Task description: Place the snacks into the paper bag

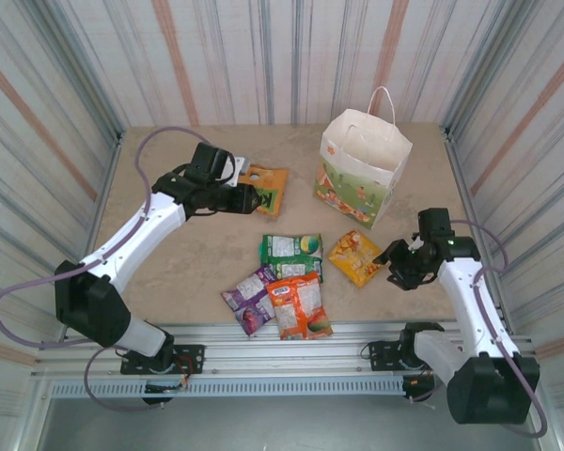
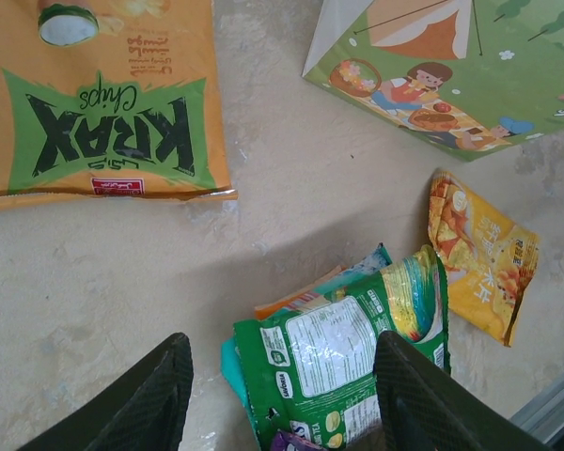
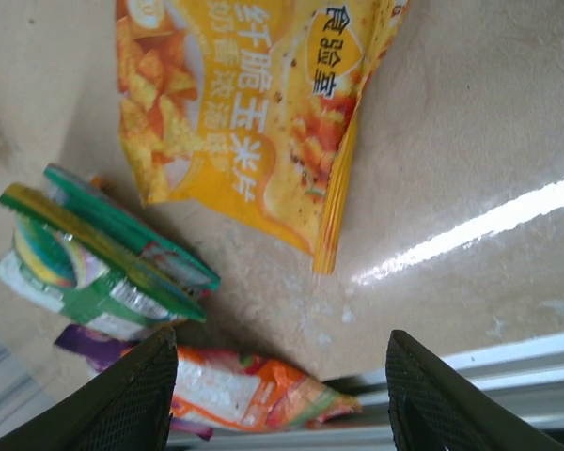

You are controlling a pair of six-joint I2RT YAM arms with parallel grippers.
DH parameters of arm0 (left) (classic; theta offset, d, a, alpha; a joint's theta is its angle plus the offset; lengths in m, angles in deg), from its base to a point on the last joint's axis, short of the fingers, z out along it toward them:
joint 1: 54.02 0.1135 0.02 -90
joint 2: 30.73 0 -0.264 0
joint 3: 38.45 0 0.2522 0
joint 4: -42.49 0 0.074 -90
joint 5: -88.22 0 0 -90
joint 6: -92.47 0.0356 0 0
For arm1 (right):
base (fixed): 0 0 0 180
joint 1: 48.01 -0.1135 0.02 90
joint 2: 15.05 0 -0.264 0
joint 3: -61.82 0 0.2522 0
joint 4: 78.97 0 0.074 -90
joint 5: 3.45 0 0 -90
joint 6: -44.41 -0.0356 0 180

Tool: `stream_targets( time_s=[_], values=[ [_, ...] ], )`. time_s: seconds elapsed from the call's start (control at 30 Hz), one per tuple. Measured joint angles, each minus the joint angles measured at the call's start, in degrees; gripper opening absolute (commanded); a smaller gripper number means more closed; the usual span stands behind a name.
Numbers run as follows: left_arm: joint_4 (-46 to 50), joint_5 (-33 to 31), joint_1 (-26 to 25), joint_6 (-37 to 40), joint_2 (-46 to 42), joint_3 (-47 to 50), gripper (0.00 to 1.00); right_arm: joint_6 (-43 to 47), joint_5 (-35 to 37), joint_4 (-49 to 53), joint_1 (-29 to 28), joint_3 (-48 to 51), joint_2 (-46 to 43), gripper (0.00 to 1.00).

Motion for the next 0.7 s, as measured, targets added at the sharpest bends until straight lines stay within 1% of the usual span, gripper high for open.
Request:
stream_targets(
  time_s=[0.33, 0.47, 0.57, 0.63, 0.7],
  values=[
    [0.0, 0.0, 0.0, 0.0, 0.0, 0.2, 0.55, -0.8, 0.0, -13.1, 0.0, 5.4, 11.8, 0.58],
    [0.0, 0.0, 0.0, 0.0, 0.0, 0.3, 0.55, -0.9, -0.4, -17.3, 0.0, 6.9, 15.8, 0.54],
    [0.0, 0.0, 0.0, -0.2, 0.0, 0.3, 0.55, -1.1, -0.9, -19.9, 0.0, 7.4, 18.4, 0.47],
    [0.0, 0.0, 0.0, -0.2, 0.0, 0.3, 0.55, -1.0, -0.9, -21.1, 0.0, 7.5, 19.8, 0.40],
    [0.0, 0.0, 0.0, -0.2, 0.0, 0.3, 0.55, -0.6, -0.8, -22.1, 0.0, 7.5, 20.8, 0.30]
  ],
)
